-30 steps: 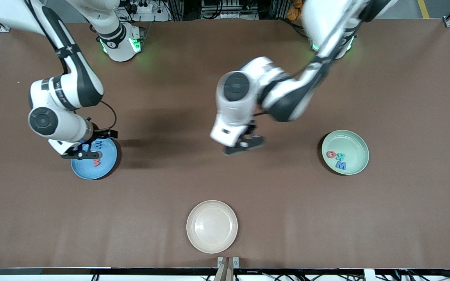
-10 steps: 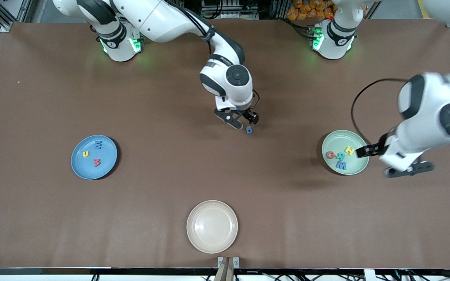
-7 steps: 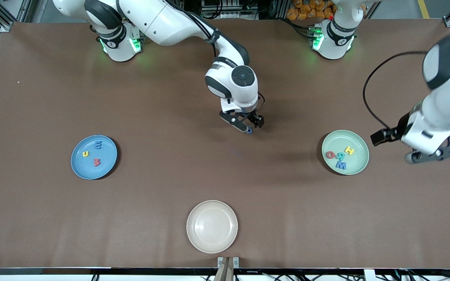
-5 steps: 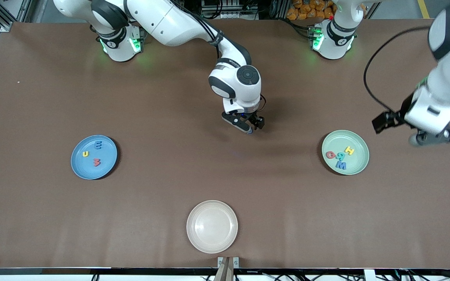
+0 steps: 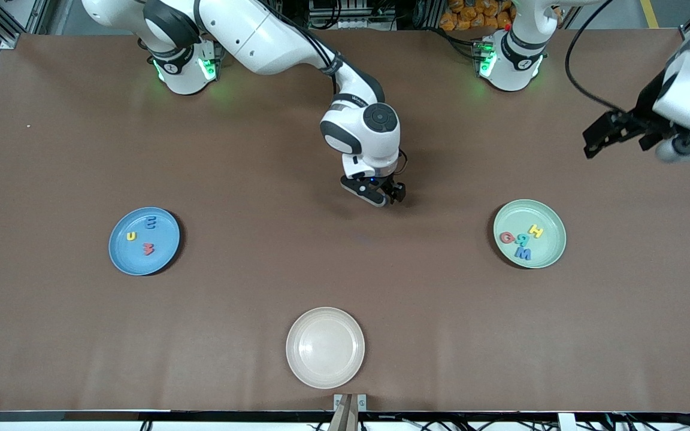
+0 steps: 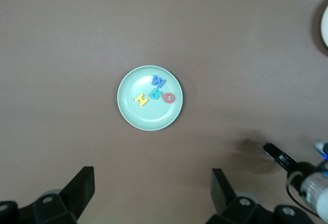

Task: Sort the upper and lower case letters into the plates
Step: 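Grasp the blue g with the right gripper while the left gripper withdraws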

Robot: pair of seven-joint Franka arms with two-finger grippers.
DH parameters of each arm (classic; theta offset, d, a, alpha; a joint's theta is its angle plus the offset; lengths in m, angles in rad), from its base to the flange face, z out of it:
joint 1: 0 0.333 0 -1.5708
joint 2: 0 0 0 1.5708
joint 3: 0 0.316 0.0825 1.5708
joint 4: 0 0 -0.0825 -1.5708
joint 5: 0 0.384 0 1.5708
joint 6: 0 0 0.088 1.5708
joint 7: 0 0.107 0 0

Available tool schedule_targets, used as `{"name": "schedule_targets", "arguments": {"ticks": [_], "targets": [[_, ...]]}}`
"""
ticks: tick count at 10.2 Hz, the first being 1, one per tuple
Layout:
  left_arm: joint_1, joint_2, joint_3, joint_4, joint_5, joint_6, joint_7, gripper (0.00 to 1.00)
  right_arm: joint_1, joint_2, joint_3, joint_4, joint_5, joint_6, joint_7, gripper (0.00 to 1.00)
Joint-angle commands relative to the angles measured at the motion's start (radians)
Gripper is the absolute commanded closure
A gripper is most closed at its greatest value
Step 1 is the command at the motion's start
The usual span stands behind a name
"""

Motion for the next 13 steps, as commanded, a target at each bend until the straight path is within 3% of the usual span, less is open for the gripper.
{"name": "schedule_targets", "arguments": {"ticks": [1, 4, 8, 13], "targets": [[-0.015, -0.031, 0.017, -0.012, -0.019, -0.036, 0.042, 0.0, 0.003, 0.034, -0.008, 0.043, -0.013, 0.014, -0.01, 0.0], [-0.017, 0.021, 0.023, 0.019, -0.013, -0.073, 0.048, 0.0, 0.011, 0.045, -0.01, 0.043, -0.013, 0.014, -0.007, 0.18], [-0.007, 0.001, 0.005, 0.005, 0.004, -0.076, 0.054, 0.0, 0.014, 0.068, -0.014, 0.083, -0.012, -0.013, 0.0, 0.16], [0.086, 0.009, -0.044, -0.016, 0.007, -0.05, 0.048, 0.0, 0.028, 0.076, -0.016, 0.083, -0.012, -0.019, 0.001, 0.26]]}}
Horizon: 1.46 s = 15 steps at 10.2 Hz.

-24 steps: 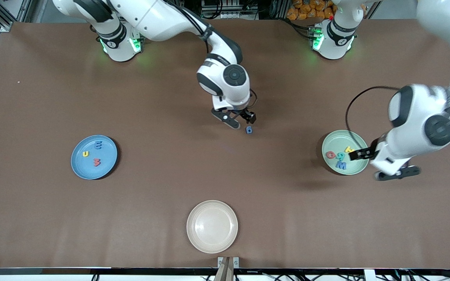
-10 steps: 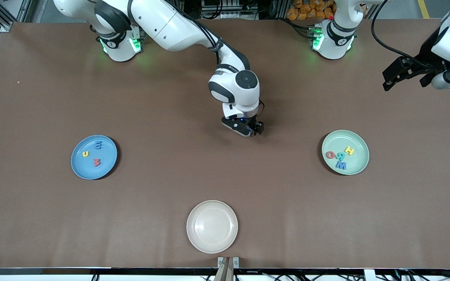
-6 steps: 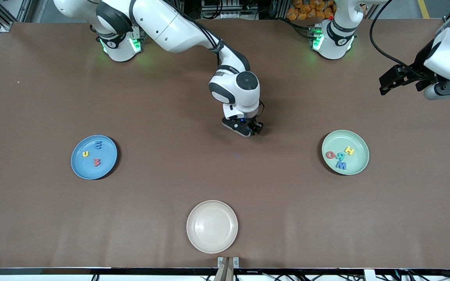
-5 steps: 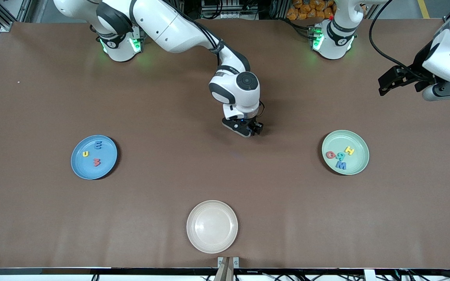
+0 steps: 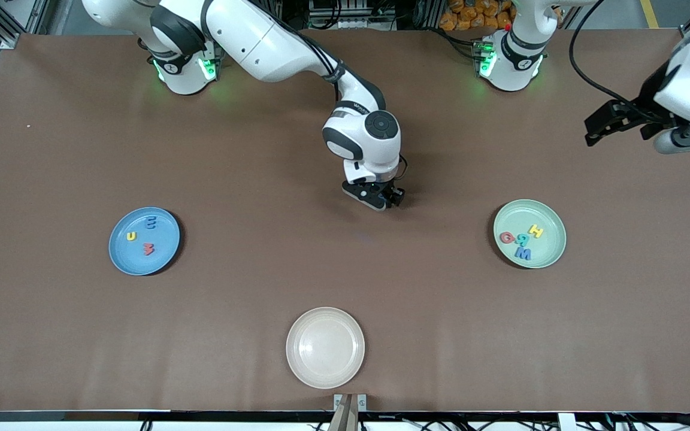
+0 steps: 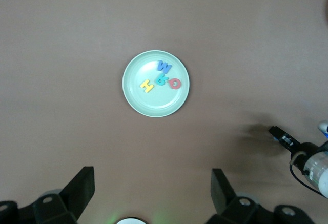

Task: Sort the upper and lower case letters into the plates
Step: 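Grasp the blue g with the right gripper while the left gripper withdraws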

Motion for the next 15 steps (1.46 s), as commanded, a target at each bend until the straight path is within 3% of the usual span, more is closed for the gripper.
{"name": "schedule_targets", "arguments": {"ticks": [1, 5, 7, 9, 12, 15], "targets": [[0.029, -0.006, -0.03, -0.028, 0.024, 0.004, 0.014, 0.0, 0.018, 0.029, -0.007, 0.039, -0.01, -0.013, 0.004, 0.34], [0.026, -0.01, -0.034, -0.028, 0.008, 0.015, 0.012, 0.0, 0.03, 0.033, -0.015, 0.038, -0.015, -0.019, 0.004, 0.42], [0.03, -0.01, -0.022, -0.028, 0.001, 0.015, 0.026, 0.0, 0.03, 0.036, -0.015, 0.038, -0.015, -0.019, 0.002, 0.59], [0.035, -0.01, -0.007, -0.025, -0.01, 0.015, 0.027, 0.0, 0.03, 0.037, -0.015, 0.038, -0.015, -0.018, 0.004, 0.66], [0.03, -0.006, -0.019, -0.019, -0.007, 0.012, 0.024, 0.0, 0.03, 0.037, -0.015, 0.038, -0.013, -0.019, 0.004, 0.84], [0.027, -0.004, -0.043, -0.019, -0.004, 0.012, 0.014, 0.0, 0.025, 0.034, -0.015, 0.038, -0.01, -0.044, 0.002, 0.84]]}}
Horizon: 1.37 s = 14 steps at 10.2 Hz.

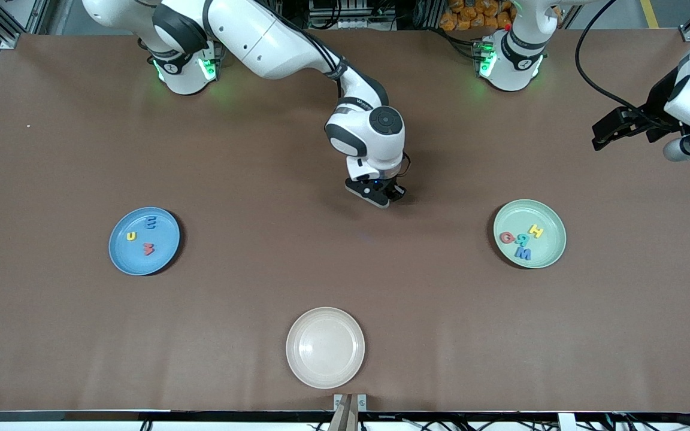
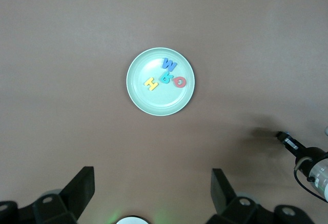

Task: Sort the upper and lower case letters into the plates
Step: 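Carry the blue g toward the blue plate with the right gripper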

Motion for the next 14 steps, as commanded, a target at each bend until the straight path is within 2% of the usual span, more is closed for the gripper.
{"name": "schedule_targets", "arguments": {"ticks": [1, 4, 6, 14], "targets": [[0.005, -0.006, -0.031, 0.001, -0.005, 0.005, 0.011, 0.0, 0.001, 0.029, -0.009, 0.019, -0.002, -0.039, -0.001, 0.86], [0.012, -0.006, -0.042, 0.0, -0.004, 0.004, 0.019, 0.0, -0.034, 0.026, -0.006, 0.05, 0.003, -0.14, -0.012, 0.91], [0.015, -0.007, -0.04, -0.002, -0.004, -0.001, 0.017, 0.0, -0.042, 0.013, -0.006, 0.055, 0.003, -0.166, -0.028, 0.98], [0.016, -0.01, -0.04, -0.003, -0.004, -0.039, 0.007, 0.0, -0.166, -0.05, 0.01, 0.055, 0.078, -0.439, -0.383, 0.99]]}}
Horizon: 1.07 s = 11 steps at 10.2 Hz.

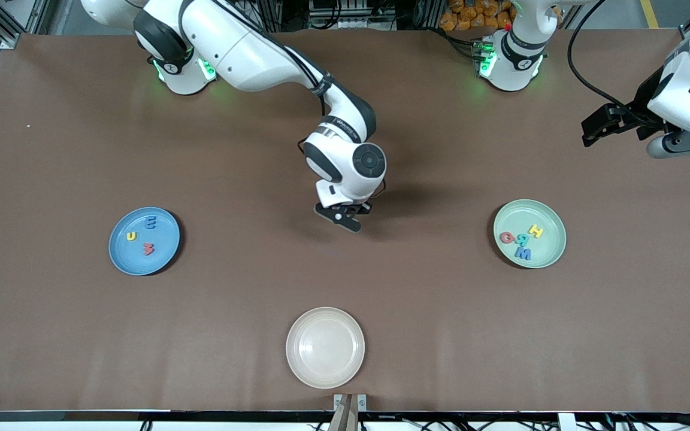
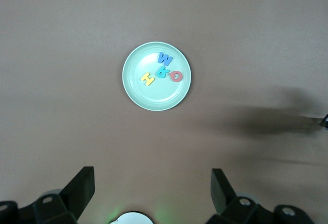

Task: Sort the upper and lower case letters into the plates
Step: 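Carry the blue g toward the blue plate with the right gripper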

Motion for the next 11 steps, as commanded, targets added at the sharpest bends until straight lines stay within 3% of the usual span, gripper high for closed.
{"name": "schedule_targets", "arguments": {"ticks": [1, 6, 11], "targets": [[0.01, -0.01, 0.0, -0.003, -0.005, -0.023, 0.014, 0.0, -0.049, -0.038, 0.013, -0.034, 0.033, -0.064, -0.103, 1.0], [0.027, -0.006, 0.014, 0.005, -0.007, -0.023, 0.027, 0.0, -0.199, -0.182, 0.013, -0.226, 0.047, -0.072, -0.327, 1.0], [0.035, -0.004, 0.012, 0.005, -0.011, -0.023, 0.025, 0.0, -0.409, -0.253, 0.0, -0.271, 0.019, -0.173, -0.638, 1.0]]}}
